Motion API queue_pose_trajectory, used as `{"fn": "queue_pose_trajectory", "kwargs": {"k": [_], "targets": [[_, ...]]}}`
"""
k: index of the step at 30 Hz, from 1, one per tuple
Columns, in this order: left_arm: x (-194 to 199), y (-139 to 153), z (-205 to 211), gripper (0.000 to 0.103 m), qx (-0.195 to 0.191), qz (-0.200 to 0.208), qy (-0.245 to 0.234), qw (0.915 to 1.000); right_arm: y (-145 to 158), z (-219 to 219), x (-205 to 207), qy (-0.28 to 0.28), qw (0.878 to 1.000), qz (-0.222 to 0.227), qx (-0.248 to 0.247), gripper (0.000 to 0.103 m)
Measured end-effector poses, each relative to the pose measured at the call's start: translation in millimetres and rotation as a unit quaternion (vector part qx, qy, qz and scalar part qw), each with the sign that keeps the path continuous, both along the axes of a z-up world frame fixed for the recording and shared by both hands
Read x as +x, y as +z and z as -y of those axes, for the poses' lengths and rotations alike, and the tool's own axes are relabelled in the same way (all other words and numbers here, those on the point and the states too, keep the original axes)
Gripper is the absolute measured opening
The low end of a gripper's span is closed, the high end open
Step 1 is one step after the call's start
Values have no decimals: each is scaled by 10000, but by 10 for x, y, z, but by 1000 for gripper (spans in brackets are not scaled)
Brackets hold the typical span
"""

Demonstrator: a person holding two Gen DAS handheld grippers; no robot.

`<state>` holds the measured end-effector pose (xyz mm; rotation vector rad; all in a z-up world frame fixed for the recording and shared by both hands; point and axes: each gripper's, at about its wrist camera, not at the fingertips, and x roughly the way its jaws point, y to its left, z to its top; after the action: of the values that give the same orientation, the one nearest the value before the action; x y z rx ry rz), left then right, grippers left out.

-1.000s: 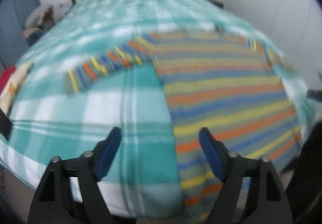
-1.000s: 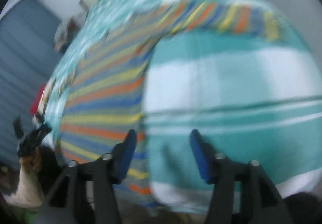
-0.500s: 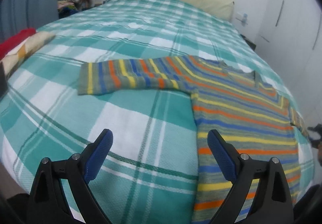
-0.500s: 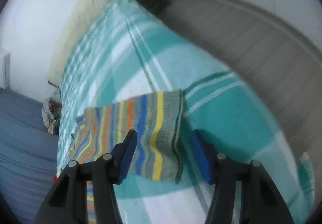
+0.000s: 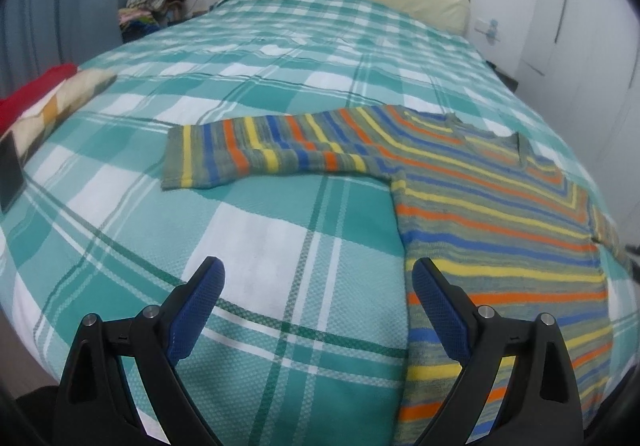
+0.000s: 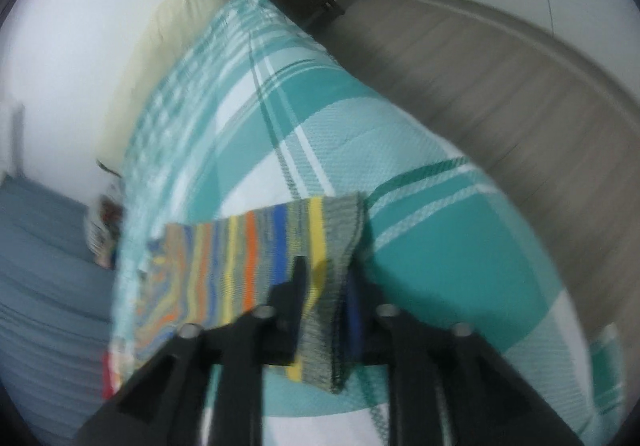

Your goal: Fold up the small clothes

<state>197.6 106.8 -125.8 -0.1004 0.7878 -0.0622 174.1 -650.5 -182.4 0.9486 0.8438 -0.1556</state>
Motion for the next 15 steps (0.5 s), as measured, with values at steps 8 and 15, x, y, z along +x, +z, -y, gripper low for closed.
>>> {"fn": "queue_pose_trajectory", "kwargs": {"k": [8, 15], "targets": [[31, -72, -19, 96, 152, -114, 185, 9996, 2, -158, 117, 99, 9991, -244, -317, 2], [52, -70, -153, 96, -135, -213, 328, 9991, 975, -910, 364, 411, 9783, 46, -2032, 2]]}}
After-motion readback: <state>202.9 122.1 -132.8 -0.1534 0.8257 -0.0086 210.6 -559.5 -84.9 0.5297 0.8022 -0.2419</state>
